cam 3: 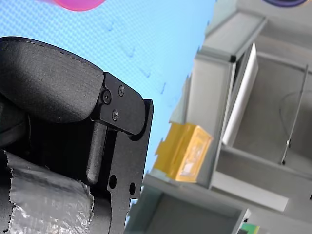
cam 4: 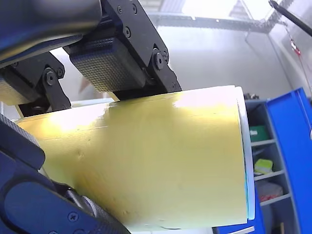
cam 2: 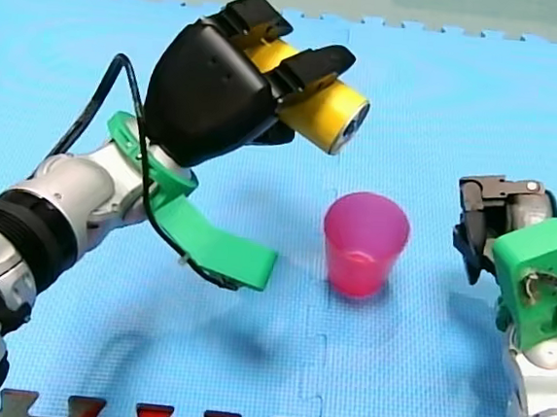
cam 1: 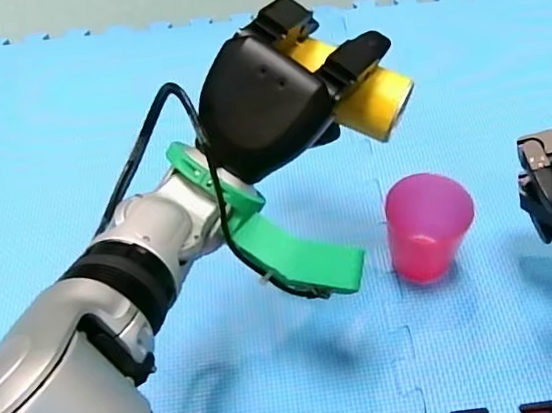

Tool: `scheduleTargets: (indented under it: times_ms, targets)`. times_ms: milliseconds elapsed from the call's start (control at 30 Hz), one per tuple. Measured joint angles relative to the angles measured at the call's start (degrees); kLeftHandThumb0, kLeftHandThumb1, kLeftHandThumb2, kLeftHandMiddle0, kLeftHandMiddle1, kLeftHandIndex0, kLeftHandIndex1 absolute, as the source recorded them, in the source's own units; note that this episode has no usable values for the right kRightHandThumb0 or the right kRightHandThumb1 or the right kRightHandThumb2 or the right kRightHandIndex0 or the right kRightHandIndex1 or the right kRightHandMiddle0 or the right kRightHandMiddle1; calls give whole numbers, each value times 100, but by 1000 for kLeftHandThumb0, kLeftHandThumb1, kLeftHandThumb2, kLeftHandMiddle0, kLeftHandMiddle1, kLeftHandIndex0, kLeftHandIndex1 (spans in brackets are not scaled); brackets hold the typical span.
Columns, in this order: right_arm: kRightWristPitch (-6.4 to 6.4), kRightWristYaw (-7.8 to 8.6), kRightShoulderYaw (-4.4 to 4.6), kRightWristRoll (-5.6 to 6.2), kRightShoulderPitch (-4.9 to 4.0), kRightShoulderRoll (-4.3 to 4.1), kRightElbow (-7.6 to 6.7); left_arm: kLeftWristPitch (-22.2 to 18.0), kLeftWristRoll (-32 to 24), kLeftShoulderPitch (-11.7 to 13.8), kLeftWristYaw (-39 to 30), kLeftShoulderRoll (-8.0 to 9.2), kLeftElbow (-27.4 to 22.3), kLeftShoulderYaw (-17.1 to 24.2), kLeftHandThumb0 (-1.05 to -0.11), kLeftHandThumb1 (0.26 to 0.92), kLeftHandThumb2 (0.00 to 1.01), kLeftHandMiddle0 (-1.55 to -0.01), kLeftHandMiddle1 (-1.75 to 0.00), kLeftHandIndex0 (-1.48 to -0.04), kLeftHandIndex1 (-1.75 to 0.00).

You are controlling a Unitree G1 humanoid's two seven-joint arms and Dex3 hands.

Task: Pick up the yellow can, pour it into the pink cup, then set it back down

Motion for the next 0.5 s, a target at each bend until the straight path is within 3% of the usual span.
scheduleTargets:
  times_ms: [500]
  targets:
    - [7, 92, -31, 89, 1, 3, -1, -41, 0, -2, 2, 4, 12, 6, -340, 844, 1, -928, -1202, -1275, -33]
